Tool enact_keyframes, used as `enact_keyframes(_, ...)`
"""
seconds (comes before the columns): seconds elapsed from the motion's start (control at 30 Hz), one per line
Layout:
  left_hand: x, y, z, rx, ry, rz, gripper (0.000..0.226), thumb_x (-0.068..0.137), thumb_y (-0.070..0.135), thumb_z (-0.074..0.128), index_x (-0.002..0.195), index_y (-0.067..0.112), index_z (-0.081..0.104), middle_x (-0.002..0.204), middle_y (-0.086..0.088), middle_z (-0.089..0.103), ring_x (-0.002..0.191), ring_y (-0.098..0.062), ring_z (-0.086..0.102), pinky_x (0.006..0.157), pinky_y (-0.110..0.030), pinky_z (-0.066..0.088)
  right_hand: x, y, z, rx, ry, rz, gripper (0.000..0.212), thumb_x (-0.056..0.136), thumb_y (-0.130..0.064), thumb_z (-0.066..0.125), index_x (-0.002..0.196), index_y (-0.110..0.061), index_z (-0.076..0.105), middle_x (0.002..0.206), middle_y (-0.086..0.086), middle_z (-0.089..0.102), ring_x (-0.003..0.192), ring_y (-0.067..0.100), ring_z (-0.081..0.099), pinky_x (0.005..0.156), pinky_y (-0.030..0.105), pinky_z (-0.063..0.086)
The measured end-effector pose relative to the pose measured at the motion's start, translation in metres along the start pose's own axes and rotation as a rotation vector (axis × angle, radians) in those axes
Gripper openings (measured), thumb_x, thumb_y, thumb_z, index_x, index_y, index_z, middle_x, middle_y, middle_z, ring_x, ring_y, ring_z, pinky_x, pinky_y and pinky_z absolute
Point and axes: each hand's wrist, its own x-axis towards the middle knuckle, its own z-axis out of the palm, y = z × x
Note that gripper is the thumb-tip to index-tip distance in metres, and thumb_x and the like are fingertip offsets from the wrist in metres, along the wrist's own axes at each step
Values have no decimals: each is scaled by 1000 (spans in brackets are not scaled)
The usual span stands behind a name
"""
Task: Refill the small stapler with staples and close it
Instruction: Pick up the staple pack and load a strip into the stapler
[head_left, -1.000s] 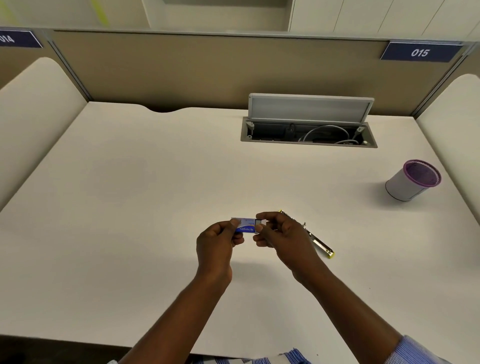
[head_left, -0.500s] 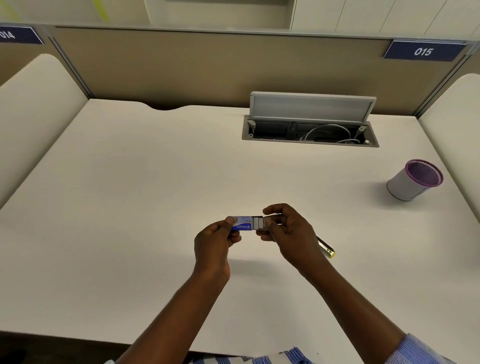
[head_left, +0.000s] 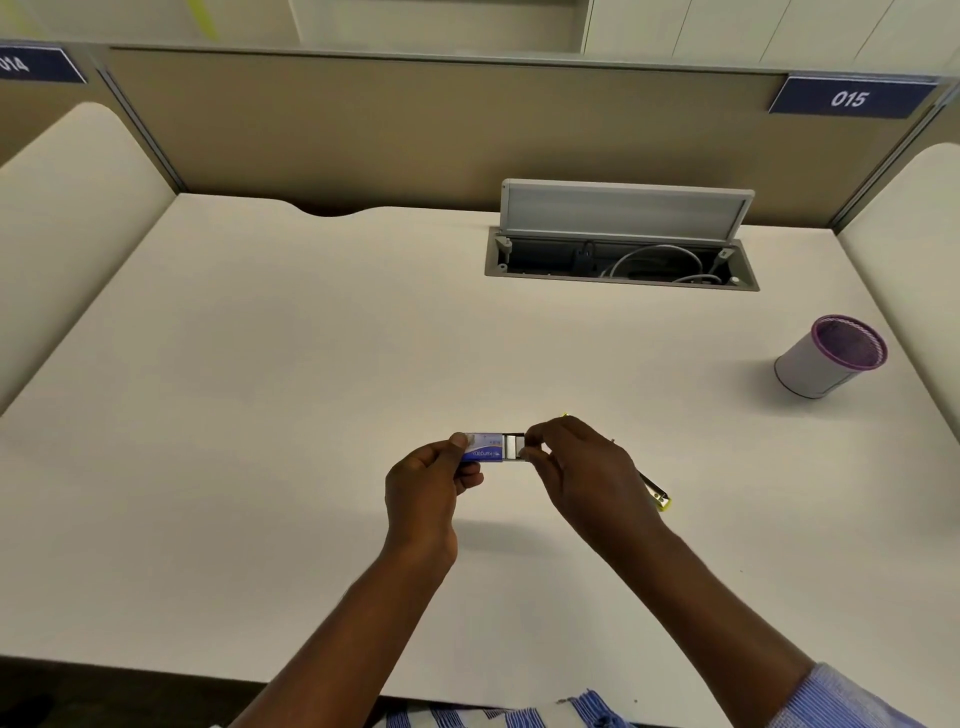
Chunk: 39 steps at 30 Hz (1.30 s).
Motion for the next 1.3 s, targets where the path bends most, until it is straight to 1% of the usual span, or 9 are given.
enact_keyframes(0.13, 0, 0, -1, 23, -1, 4, 12, 94, 20, 70, 85, 13, 75, 72, -5, 77, 60, -15, 69, 63, -22, 58, 1, -5, -7, -131, -34, -75, 10, 91, -21, 71, 97, -13, 70, 91, 1, 69, 62, 25, 63, 49, 31, 45)
enact_keyframes(0.33, -2, -3, -2, 22, -8, -13, 13, 95, 17, 68, 88, 9, 75, 72, -6, 76, 59, -17, 68, 68, -28, 58, 2, -13, -9, -261, -134, -138, 2, 91, -12, 67, 91, -14, 66, 85, 2, 63, 62, 26, 60, 43, 34, 44)
enact_keyframes(0.53, -2, -5, -4, 15, -18, -22, 15, 95, 16, 68, 84, 8, 74, 69, -5, 75, 58, -17, 66, 75, -35, 59, 5, -16, -14, -330, -200, -183, 12, 80, -5, 73, 79, -14, 65, 74, 2, 60, 55, 24, 57, 43, 28, 24)
enact_keyframes(0.63, -1, -4, -4, 7, -21, -23, 14, 95, 16, 68, 84, 8, 74, 68, -4, 75, 57, -16, 66, 76, -36, 59, 7, -11, -14, -255, -204, -200, 6, 88, -7, 64, 85, -12, 66, 80, 4, 61, 62, 27, 59, 45, 32, 33)
enact_keyframes(0.73, -1, -3, -5, -5, -29, -27, 14, 94, 15, 68, 84, 7, 74, 68, -5, 75, 56, -16, 66, 74, -35, 59, 11, -7, -16, -107, -193, -160, 13, 94, -9, 56, 98, -11, 69, 88, 6, 65, 68, 30, 60, 54, 40, 48)
enact_keyframes(0.83, 0, -3, -6, -9, -31, -34, 14, 94, 15, 68, 83, 8, 74, 66, -3, 75, 58, -16, 67, 75, -34, 59, 14, -4, -15, -15, -199, -171, 19, 96, -8, 54, 106, -13, 69, 92, 6, 65, 70, 29, 59, 59, 41, 49)
enact_keyframes(1.0, 2, -4, -6, -12, -25, -53, 14, 95, 15, 68, 85, 8, 74, 73, -9, 76, 63, -21, 67, 79, -37, 60, 16, 0, -12, 74, -170, -177, 20, 89, 2, 57, 98, -12, 69, 87, 4, 61, 65, 26, 53, 57, 35, 44)
enact_keyframes(1.17, 5, -5, -6, -22, -11, -78, 17, 95, 13, 68, 81, 7, 74, 72, -11, 75, 63, -23, 65, 75, -35, 59, 17, 5, -5, 130, -123, -143, 21, 85, 7, 58, 91, -10, 69, 88, 4, 64, 67, 26, 57, 59, 38, 49)
enact_keyframes(1.3, 7, -6, -5, -24, 4, -92, 17, 94, 15, 69, 80, 8, 74, 72, -11, 75, 61, -22, 67, 73, -34, 60, 17, 9, 3, 250, -43, -10, 23, 86, 7, 56, 88, -13, 68, 84, 0, 65, 72, 22, 59, 66, 43, 52)
